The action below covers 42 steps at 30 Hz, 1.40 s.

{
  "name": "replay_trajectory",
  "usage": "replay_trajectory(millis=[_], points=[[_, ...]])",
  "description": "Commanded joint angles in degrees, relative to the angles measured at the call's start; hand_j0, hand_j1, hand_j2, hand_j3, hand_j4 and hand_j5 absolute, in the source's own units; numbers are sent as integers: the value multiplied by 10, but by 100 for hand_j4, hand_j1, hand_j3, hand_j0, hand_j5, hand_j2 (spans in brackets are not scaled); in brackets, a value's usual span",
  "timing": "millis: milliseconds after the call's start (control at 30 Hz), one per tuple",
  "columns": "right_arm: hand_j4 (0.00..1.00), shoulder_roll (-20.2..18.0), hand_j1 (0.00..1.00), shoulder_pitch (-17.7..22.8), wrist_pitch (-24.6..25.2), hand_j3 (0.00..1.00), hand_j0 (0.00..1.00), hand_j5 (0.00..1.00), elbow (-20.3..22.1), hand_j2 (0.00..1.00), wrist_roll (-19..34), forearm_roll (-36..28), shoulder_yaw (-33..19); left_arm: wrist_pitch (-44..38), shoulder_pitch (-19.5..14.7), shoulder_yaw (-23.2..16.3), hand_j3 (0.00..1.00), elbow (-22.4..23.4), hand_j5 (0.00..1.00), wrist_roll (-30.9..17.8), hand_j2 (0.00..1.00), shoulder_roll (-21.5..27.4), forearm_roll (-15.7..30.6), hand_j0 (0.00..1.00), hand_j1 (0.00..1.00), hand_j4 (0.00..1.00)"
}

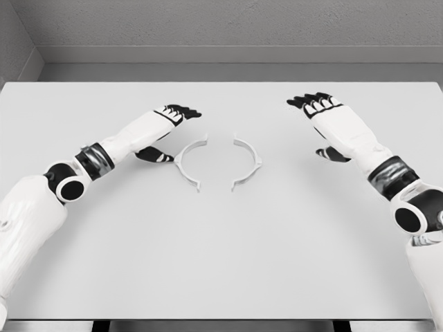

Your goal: Assemble PVC drainage pipe clamps

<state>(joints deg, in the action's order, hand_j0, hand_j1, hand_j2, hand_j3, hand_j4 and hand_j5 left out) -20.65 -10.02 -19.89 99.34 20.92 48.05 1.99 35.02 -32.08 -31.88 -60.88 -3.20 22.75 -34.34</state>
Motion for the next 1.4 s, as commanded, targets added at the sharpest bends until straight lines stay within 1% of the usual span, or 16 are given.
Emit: replay_trajectory(millis=[0, 33, 67, 100, 133, 233, 267, 467, 500, 633, 1000, 1033, 1367], points=[[100, -23, 100, 0, -95, 100, 100, 100, 6, 100, 6, -46, -72, 0, 0, 1, 100, -12, 100, 0, 100, 0, 3, 100, 100, 100], [100, -43, 100, 23, -139, 100, 100, 100, 6, 100, 7, -76, -84, 0, 2, 1, 100, -14, 100, 0, 100, 0, 3, 100, 100, 100], [100, -49, 100, 27, -151, 100, 100, 100, -1, 100, 6, -92, -92, 0, 2, 1, 100, -14, 100, 0, 100, 0, 3, 100, 100, 100], [100, -50, 100, 29, -151, 100, 100, 100, -4, 100, 6, -94, -94, 0, 3, 1, 100, -14, 100, 0, 100, 0, 4, 100, 100, 100], [100, -53, 100, 43, -151, 100, 100, 100, -10, 100, 11, -96, -119, 0, 3, 1, 100, -20, 100, 0, 100, 0, 3, 100, 100, 100], [100, -53, 100, 43, -151, 100, 100, 100, -10, 100, 11, -96, -119, 0, 3, 1, 100, -20, 100, 0, 100, 0, 3, 100, 100, 100], [100, -50, 100, 41, -151, 100, 100, 100, -39, 100, 141, -96, -156, 0, 6, 1, 100, -25, 100, 0, 100, 0, 2, 100, 100, 100], [100, -50, 100, 41, -151, 100, 100, 100, -39, 100, 141, -96, -156, 0, 6, 1, 100, -25, 100, 0, 100, 0, 2, 100, 100, 100], [100, -47, 100, 41, -151, 100, 100, 100, -38, 100, 141, -97, -161, 0, 11, 1, 100, -34, 100, 0, 100, -14, -1, 100, 100, 100], [100, -46, 100, 42, -151, 100, 100, 100, -34, 100, 141, -97, -160, 0, 11, 1, 100, -35, 100, 0, 100, -18, -2, 100, 100, 100], [100, -46, 100, 42, -151, 100, 100, 100, -34, 100, 141, -97, -160, 0, 11, 1, 100, -35, 100, 0, 100, -18, -2, 100, 100, 100], [100, -45, 100, 41, -151, 100, 100, 100, -34, 100, 141, -99, -159, 0, 16, 1, 100, -35, 100, 0, 100, -31, -2, 100, 100, 100], [100, -45, 100, 40, -151, 100, 100, 100, -34, 100, 141, -99, -158, 0, 12, 4, 100, -34, 100, 0, 100, -24, 1, 100, 100, 100]])
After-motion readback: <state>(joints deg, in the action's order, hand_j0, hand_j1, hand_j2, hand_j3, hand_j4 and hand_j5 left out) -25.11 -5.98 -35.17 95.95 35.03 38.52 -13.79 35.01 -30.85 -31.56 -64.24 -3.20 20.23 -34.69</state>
